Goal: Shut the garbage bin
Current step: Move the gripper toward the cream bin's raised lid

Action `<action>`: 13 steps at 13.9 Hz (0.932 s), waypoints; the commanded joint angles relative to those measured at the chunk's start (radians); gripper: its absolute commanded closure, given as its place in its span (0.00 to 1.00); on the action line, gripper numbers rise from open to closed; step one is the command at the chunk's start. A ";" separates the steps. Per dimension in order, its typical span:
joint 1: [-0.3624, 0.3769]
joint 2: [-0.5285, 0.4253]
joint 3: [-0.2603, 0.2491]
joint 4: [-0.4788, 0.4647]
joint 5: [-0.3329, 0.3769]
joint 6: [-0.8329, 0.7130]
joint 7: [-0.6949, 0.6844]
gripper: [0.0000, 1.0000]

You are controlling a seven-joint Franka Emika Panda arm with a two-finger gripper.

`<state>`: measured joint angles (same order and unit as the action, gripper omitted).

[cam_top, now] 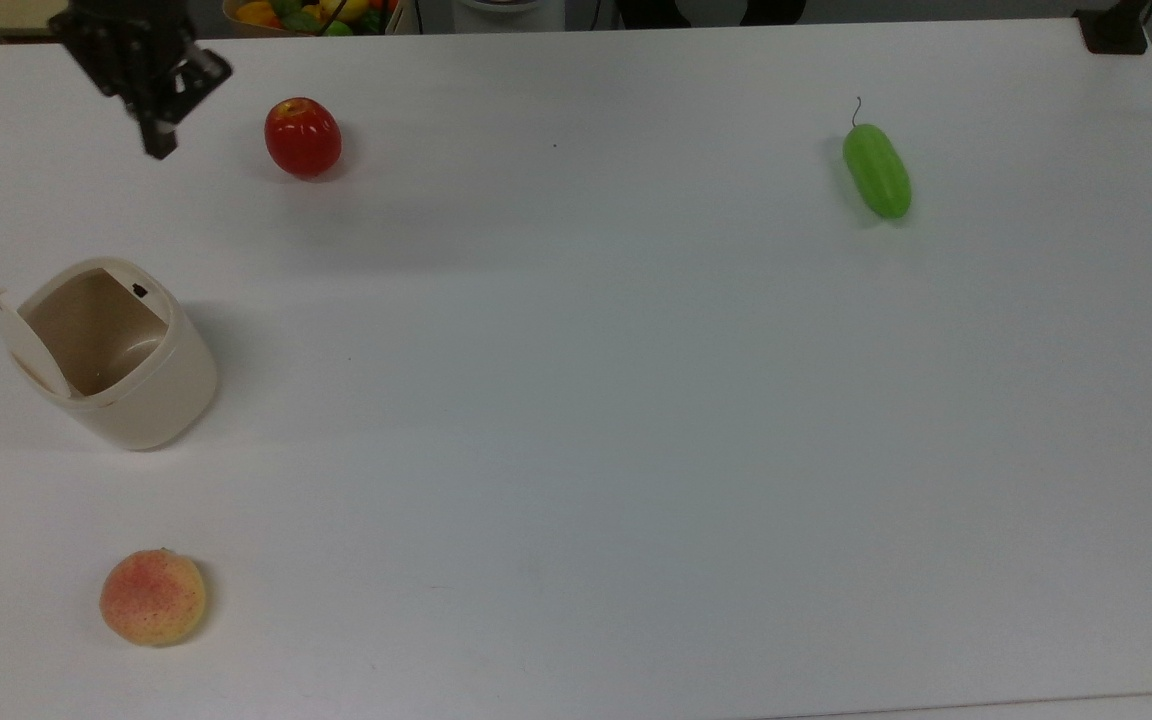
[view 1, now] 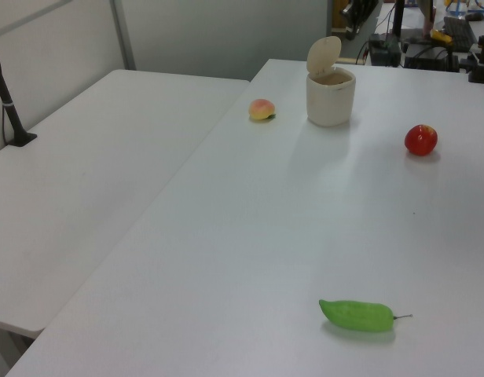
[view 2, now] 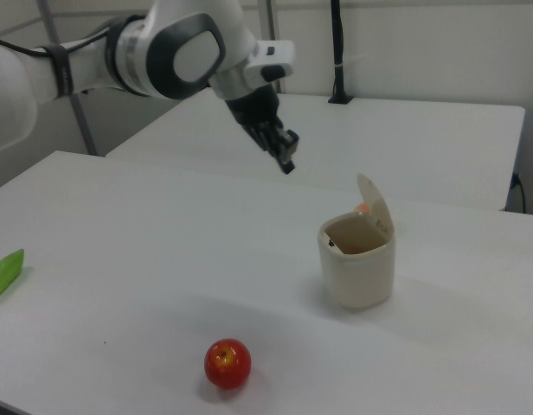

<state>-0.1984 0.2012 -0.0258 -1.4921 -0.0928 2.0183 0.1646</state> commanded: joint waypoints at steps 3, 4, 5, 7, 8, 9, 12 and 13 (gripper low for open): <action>-0.087 0.067 0.003 0.023 -0.010 0.268 0.044 1.00; -0.098 0.076 0.003 0.021 -0.010 0.308 0.044 1.00; -0.105 0.087 0.003 0.021 -0.008 0.348 0.044 1.00; -0.122 0.130 0.003 0.023 -0.010 0.486 0.043 1.00; -0.127 0.147 0.003 0.021 -0.010 0.534 0.043 1.00; -0.131 0.167 0.003 0.023 -0.010 0.566 0.043 1.00; -0.141 0.222 0.003 0.021 -0.008 0.678 0.043 1.00; -0.141 0.230 0.003 0.021 -0.008 0.680 0.043 1.00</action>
<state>-0.3336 0.3989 -0.0269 -1.4822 -0.0931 2.6524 0.1846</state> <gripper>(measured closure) 0.991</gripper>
